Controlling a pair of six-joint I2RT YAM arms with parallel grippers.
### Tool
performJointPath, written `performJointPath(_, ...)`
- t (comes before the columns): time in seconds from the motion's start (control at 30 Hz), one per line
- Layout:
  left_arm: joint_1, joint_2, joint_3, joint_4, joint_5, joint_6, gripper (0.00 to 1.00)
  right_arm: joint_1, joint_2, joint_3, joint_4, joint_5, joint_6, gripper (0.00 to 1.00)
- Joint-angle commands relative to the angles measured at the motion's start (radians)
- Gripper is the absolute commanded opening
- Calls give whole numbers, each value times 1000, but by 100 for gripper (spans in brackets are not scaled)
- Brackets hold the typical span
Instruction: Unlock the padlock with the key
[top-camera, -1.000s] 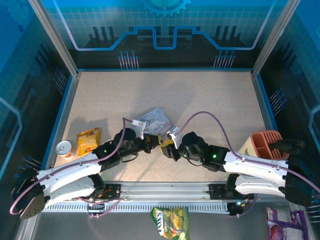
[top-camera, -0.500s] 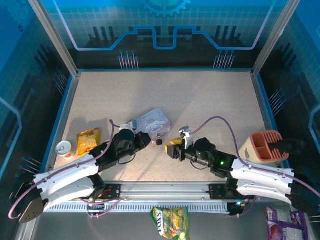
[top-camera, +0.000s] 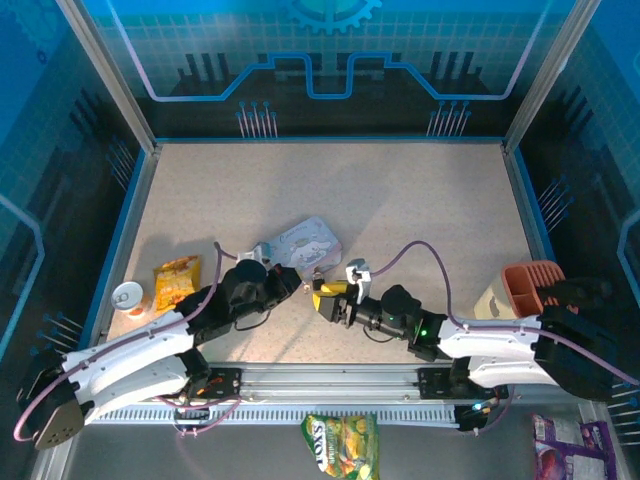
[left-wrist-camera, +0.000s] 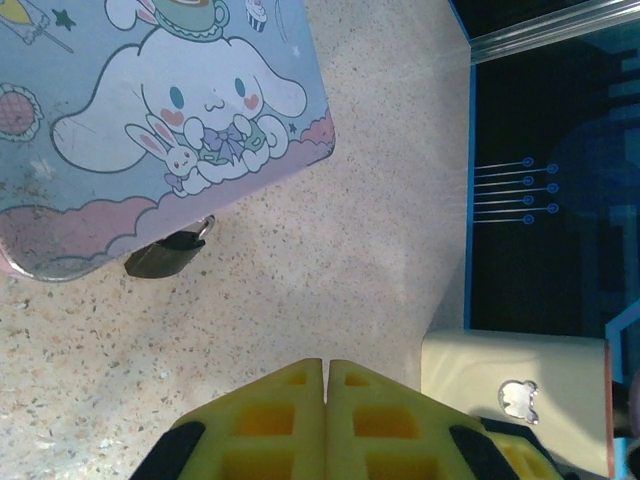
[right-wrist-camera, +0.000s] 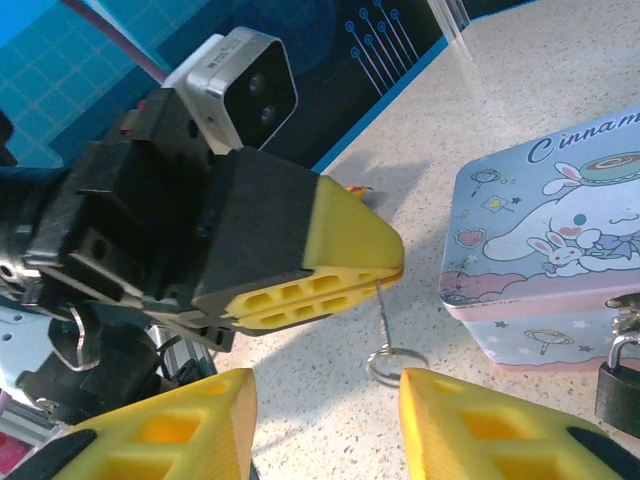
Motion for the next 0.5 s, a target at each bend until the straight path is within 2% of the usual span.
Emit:
performJointPath(0.0, -5, -29, 12, -34, 25, -25, 0, 10, 44, 27, 112, 40, 10, 41)
performJointPath(0.47, -10, -27, 25, -27, 39, -32, 0, 12, 123, 51, 164, 38, -5, 37)
